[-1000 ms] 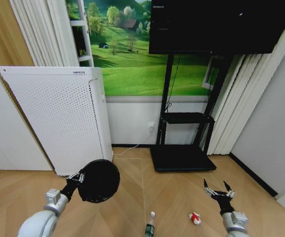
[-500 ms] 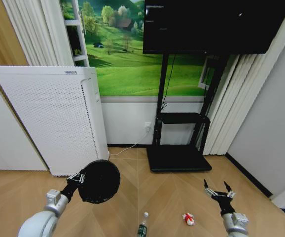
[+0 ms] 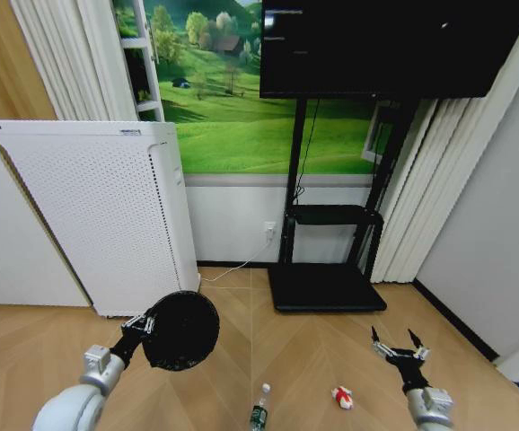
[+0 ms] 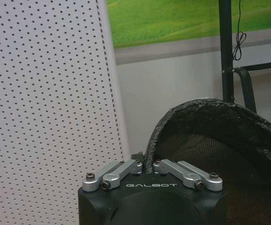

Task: Pick up the trash bin and place the garbage on the floor into it.

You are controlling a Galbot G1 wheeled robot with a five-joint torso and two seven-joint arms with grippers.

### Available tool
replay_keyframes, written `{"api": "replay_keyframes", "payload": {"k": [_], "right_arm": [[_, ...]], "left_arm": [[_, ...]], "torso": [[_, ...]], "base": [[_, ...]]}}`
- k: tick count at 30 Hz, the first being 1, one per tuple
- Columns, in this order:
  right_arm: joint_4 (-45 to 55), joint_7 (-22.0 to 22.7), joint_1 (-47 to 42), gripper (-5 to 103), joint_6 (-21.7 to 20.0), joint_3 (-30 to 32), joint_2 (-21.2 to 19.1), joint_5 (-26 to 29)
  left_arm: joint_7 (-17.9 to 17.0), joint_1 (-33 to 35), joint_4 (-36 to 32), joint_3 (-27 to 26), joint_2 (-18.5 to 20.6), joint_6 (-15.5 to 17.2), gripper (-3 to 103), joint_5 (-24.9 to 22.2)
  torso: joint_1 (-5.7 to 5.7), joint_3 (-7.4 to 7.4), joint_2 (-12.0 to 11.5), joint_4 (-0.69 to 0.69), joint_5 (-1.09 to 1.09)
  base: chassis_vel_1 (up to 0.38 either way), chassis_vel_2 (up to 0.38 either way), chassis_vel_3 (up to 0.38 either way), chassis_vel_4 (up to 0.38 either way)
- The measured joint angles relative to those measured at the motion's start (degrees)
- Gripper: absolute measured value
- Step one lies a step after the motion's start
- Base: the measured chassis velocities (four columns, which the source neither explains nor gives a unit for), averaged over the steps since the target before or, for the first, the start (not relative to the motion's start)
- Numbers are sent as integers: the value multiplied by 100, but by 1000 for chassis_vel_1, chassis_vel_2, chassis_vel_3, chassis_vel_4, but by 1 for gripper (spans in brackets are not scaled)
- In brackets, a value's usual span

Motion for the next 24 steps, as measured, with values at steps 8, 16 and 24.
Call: {"api": "replay_keyframes", "payload": {"k": [8,16,24], "right_arm": [[-3,11,1,100,10,2,7,5],[-7,30,6,100,15,-9,10,28],[-68,94,135,100,209,-75,2,169]], "left_arm": [[7,9,-1,-2,-12,-21,5,23],[18,8,17,-3,-17,-33,5,38],[16,-21,97,21,-33,-58,5,65]], "torso": [[1,1,-1,0,1],[0,1,0,1,3],[0,0,0,1,-3]], "base": [[217,208,-197,-215],[320,313,-329,-311],[222,236,-227,-231]]}}
